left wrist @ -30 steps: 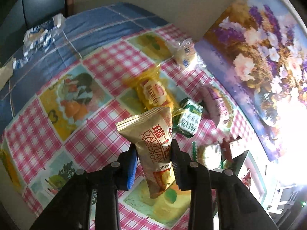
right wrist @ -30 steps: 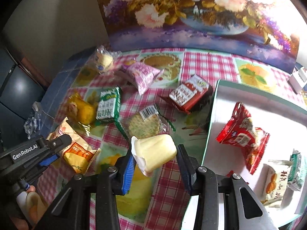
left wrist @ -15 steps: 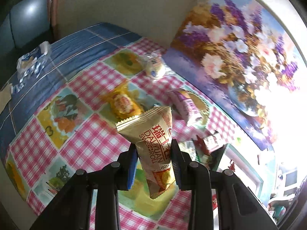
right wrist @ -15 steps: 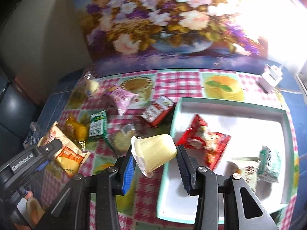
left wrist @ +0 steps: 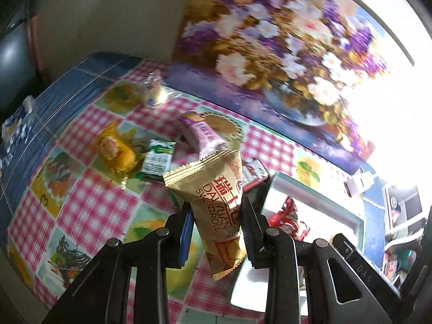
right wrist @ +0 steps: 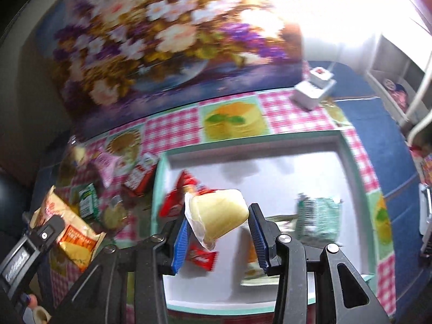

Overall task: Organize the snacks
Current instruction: 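Carry the Swiss roll bag and pudding cup over the white tray, then open the left tool to drop the Swiss roll bag while the right tool releases the pudding cup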

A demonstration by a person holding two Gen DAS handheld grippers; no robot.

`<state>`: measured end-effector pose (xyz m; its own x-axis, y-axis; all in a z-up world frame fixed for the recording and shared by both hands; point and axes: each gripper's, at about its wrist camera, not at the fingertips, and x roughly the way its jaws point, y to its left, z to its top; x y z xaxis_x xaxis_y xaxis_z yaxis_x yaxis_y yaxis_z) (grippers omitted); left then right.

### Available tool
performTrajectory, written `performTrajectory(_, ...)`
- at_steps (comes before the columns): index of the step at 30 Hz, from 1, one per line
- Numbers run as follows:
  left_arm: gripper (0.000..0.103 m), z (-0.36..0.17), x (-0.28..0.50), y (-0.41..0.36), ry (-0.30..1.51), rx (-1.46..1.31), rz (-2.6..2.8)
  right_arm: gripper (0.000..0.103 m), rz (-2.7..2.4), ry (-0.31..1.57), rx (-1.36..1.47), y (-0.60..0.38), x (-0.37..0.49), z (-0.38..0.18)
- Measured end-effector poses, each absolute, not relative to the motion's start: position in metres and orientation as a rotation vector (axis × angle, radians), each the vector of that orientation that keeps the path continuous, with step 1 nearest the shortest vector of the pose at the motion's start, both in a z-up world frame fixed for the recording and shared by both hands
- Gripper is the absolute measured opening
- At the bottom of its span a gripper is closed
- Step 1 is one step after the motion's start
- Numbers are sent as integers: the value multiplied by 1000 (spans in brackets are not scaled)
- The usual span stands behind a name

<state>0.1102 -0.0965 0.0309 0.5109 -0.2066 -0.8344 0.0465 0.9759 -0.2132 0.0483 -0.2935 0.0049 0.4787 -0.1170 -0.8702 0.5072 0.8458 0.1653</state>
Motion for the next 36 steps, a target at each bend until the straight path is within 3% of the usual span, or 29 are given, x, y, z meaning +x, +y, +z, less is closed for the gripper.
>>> performTrajectory(20, 34, 12, 76, -213, 1105, 32, -423, 45, -556, 989, 591, -374, 6, -1)
performTrajectory(36, 34, -13, 78, -226, 1177, 73, -427, 45, -529, 1083, 585, -370, 18, -29)
